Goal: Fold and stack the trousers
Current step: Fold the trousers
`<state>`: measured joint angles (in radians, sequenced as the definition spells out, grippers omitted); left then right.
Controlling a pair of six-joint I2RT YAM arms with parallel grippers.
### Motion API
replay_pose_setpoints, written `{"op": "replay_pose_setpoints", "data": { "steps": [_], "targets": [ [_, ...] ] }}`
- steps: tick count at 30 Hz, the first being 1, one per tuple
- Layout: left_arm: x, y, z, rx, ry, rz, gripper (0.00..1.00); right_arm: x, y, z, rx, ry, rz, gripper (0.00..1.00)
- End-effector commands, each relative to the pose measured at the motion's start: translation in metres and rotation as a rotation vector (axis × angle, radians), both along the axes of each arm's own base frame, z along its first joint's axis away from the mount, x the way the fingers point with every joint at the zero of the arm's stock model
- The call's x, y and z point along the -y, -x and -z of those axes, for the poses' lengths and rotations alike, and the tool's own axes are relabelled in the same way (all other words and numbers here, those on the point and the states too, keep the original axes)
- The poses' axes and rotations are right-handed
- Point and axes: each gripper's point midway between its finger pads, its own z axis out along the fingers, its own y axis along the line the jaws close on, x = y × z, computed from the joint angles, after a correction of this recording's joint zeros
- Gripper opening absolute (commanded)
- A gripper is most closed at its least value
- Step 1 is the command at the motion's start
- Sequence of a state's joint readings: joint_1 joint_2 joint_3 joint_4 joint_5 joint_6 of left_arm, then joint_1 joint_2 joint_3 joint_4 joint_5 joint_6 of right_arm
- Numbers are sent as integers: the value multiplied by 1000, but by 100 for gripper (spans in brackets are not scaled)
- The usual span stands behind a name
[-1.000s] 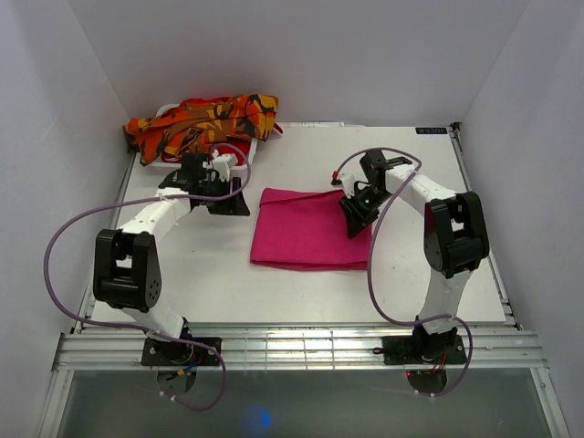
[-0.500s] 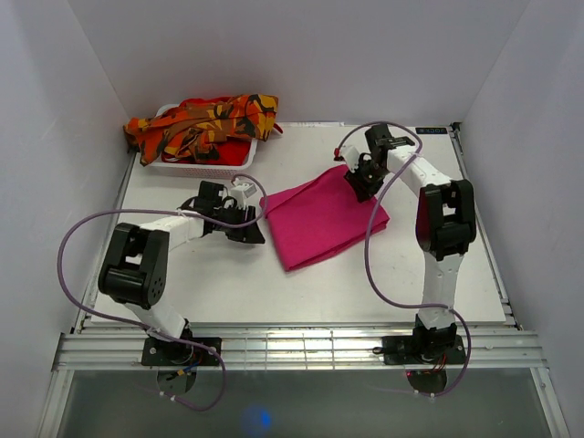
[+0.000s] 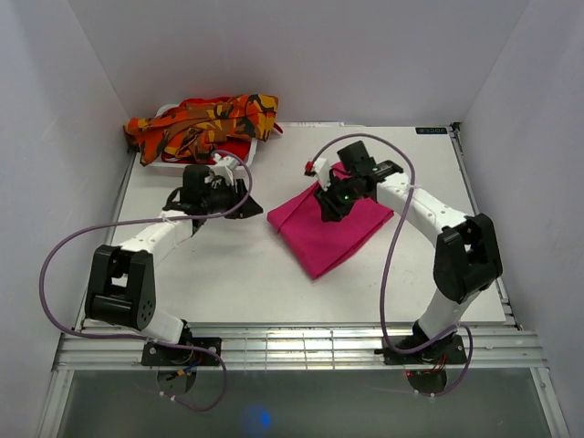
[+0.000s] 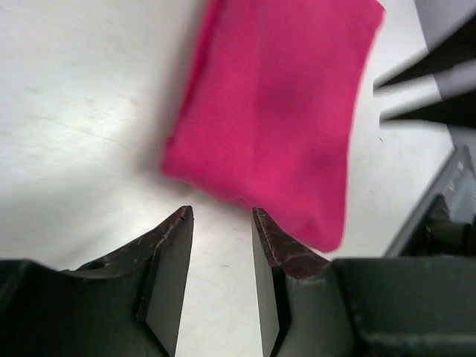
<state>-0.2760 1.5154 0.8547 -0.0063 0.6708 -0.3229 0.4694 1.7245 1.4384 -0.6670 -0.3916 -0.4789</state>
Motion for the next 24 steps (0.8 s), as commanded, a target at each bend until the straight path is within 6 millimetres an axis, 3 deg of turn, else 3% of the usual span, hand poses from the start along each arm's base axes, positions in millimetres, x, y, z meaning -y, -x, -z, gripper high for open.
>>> {"op": "replay_pose_setpoints", "data": {
  "steps": [1,5,10,18,24],
  "targets": [
    [-34,-6,-2,50,-138,-10,47,-26,29,26,-33,5,-18,38],
    [-35,12,10,48,-172,67,55,-45,58,44,-27,78,-53,41],
    [-36,31,22,106,-133,47,58,-52,78,56,-34,110,-21,51],
    [-9,23,42,74,-74,23,58,-64,114,81,-48,175,-49,54],
    [16,17,57,48,-79,16,57,-65,117,85,-56,199,-3,54]
  ]
}}
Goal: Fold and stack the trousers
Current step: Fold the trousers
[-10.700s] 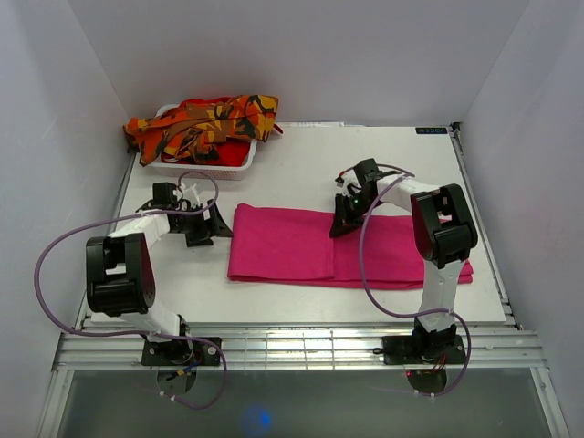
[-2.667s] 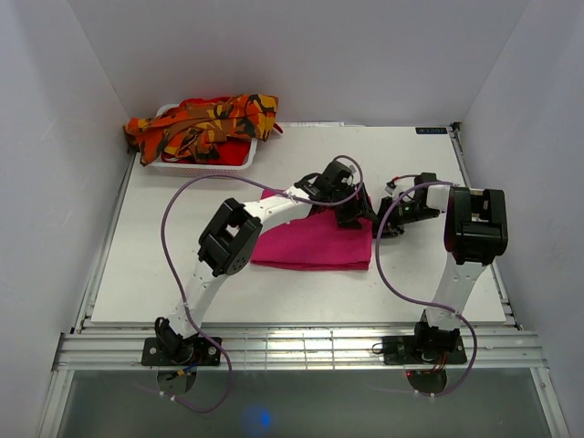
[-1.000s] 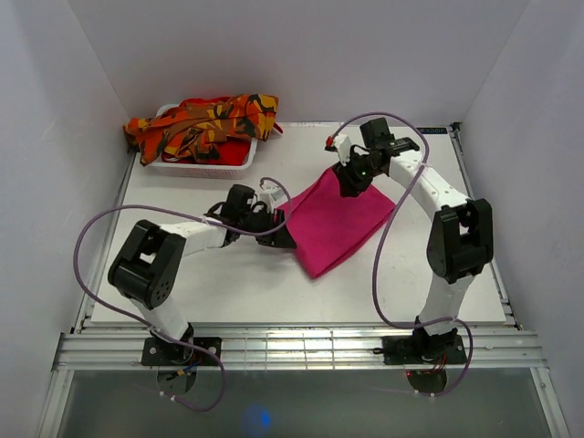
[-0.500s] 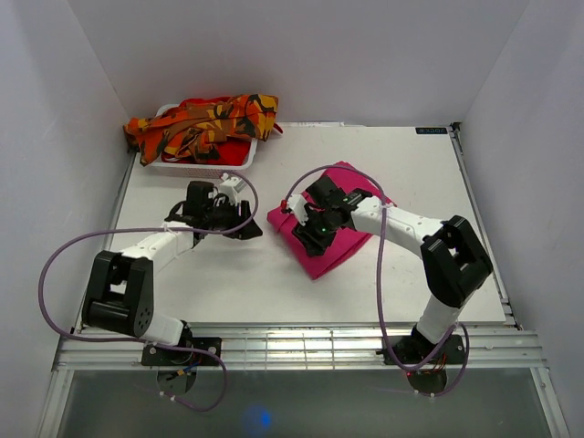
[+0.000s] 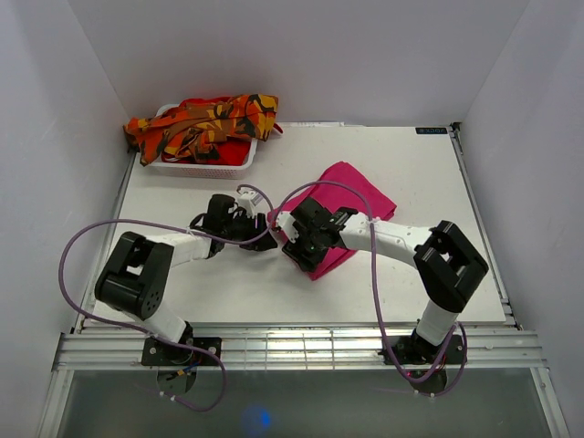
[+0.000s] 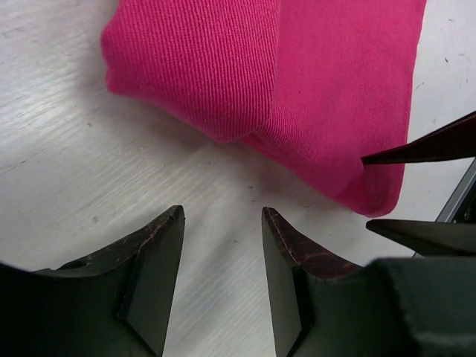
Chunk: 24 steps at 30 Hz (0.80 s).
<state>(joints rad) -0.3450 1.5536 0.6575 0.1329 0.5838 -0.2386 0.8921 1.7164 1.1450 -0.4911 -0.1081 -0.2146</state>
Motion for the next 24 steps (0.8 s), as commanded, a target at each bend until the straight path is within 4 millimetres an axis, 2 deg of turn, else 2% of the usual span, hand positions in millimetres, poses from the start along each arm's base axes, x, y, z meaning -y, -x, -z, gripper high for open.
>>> {"op": "replay_pose_setpoints", "data": {
  "steps": [1,3,6,16,20,21,22,23,24],
  "targets": [
    [18,-22,-12,57,33,-31,56,-3,-6,-3,20,-11,65,54],
    [19,-29,-6,54,19,-68,55,0,-6,2,21,9,75,55],
    [20,-40,-8,72,26,-97,54,3,-5,10,7,35,89,56],
    [36,-52,-17,66,101,-98,50,6,-5,23,20,60,110,53],
    [41,-54,-17,71,101,-89,41,8,-12,26,51,80,130,41],
    [42,-54,-16,71,98,-92,38,9,-12,27,52,83,129,33],
    [41,-55,-15,72,94,-100,31,8,-13,26,55,81,130,27],
    [40,-55,-14,70,89,-103,27,9,-12,27,54,84,130,16],
    [39,-56,-15,78,86,-106,20,9,-12,27,53,84,132,10]
  ]
}}
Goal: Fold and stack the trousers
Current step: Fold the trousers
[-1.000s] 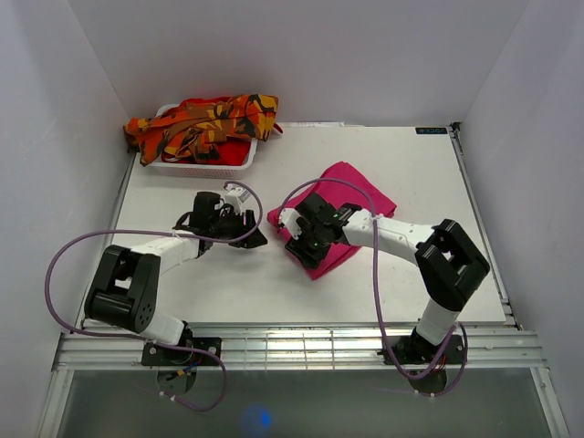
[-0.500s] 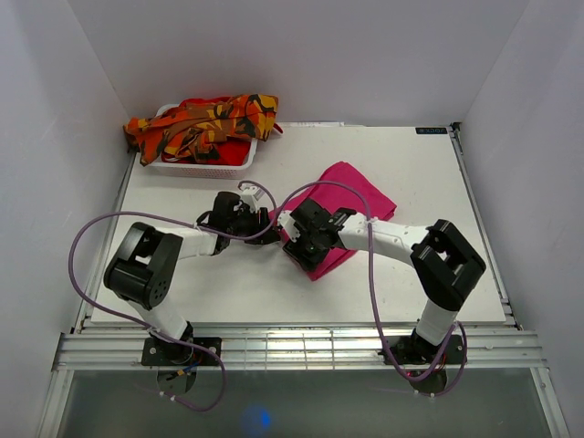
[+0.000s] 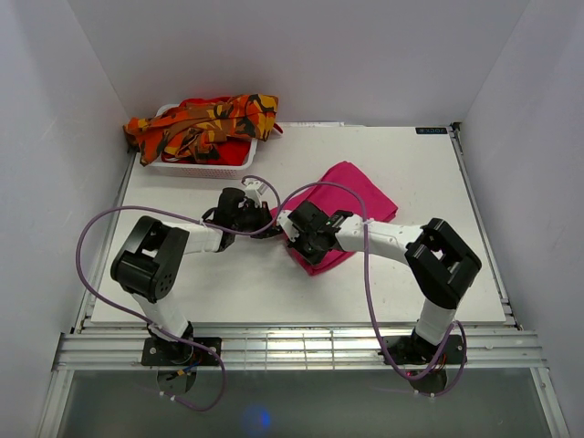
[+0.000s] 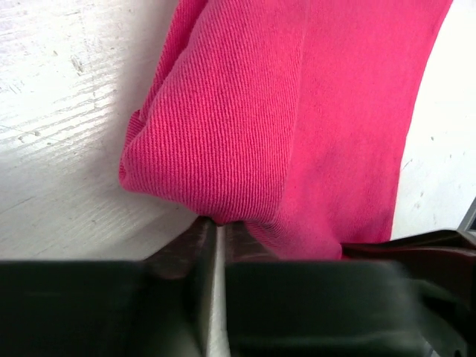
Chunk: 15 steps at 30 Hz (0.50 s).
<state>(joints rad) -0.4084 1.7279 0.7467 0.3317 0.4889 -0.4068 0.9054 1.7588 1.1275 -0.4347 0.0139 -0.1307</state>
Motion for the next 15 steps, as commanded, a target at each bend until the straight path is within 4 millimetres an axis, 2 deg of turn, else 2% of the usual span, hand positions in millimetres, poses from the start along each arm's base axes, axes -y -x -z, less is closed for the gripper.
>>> {"op": "replay_pose_setpoints", "data": {
  "steps": [1,3,8,12,15],
  "targets": [
    [3,-17,-21,81,12,-20,8,7,3,11,-3,33,17,8],
    [1,-17,-22,89,-4,-17,0,9,4,11,-3,35,15,8],
    [-17,-23,-27,123,-52,-32,0,17,12,13,-16,36,1,8],
    [-43,-40,-31,168,-107,-73,0,23,18,15,-30,43,-8,8],
    [-54,-53,-37,200,-125,-90,0,26,21,16,-34,47,-12,8]
  ]
}}
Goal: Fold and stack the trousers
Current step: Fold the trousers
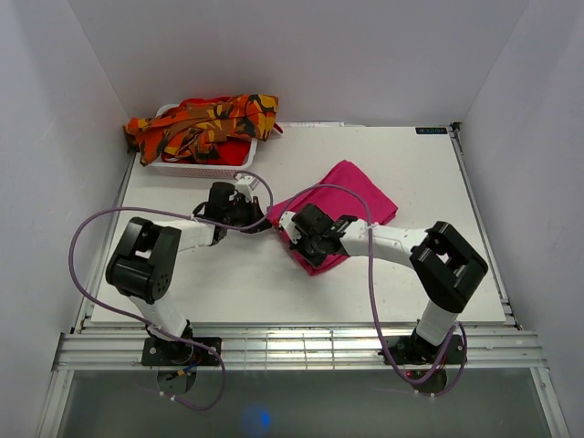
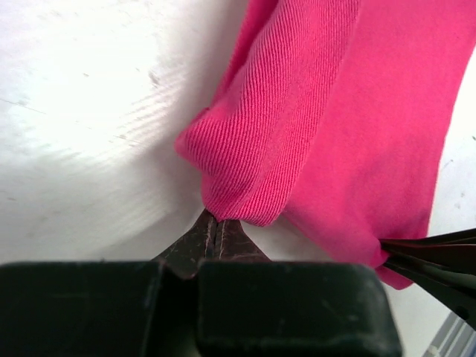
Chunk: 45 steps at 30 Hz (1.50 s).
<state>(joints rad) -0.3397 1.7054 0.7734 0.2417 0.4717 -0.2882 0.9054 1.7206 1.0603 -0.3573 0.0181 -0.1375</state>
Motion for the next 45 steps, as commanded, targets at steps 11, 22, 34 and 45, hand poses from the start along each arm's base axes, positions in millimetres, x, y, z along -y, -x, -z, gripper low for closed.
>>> {"op": "replay_pose_setpoints", "data": {
  "steps": [11,22,34,45],
  "targets": [
    [-35,-85,-45,232,-103,-82,0,34,34,15,-109,75,-34,8],
    [-62,-134,-59,314,-169,-108,0,25,54,15,-211,26,-111,8],
    [-50,-55,-124,295,38,155,60,-1,41,-2,-216,-31,-119,14],
    [-27,21,-100,479,-22,516,53,3,39,-2,-268,-58,-102,8]
  ]
}}
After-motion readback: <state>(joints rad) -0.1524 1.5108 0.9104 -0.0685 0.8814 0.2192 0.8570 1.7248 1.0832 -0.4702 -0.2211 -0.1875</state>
